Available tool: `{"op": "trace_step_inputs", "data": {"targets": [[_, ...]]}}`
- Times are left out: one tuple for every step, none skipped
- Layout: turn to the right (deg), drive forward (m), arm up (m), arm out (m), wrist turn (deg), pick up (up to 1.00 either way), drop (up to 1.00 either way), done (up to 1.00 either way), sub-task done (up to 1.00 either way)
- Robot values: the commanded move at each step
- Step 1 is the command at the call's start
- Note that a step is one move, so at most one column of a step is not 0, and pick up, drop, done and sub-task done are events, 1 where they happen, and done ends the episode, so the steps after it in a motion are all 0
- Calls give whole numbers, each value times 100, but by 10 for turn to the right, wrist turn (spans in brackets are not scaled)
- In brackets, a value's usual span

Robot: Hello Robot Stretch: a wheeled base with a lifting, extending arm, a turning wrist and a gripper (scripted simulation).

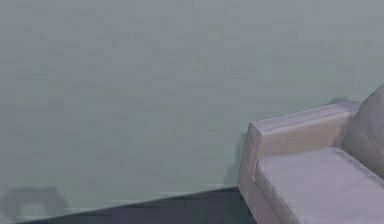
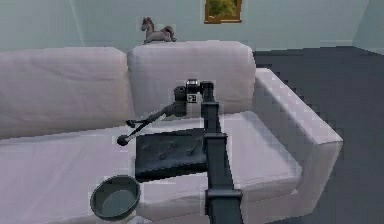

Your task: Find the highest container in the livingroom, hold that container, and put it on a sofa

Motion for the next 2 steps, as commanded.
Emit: {"op": "trace_step_inputs", "data": {"targets": [[0,0,0,-8,0,0,0,0,0],[0,0,0,0,0,0,0,100,0]]}}
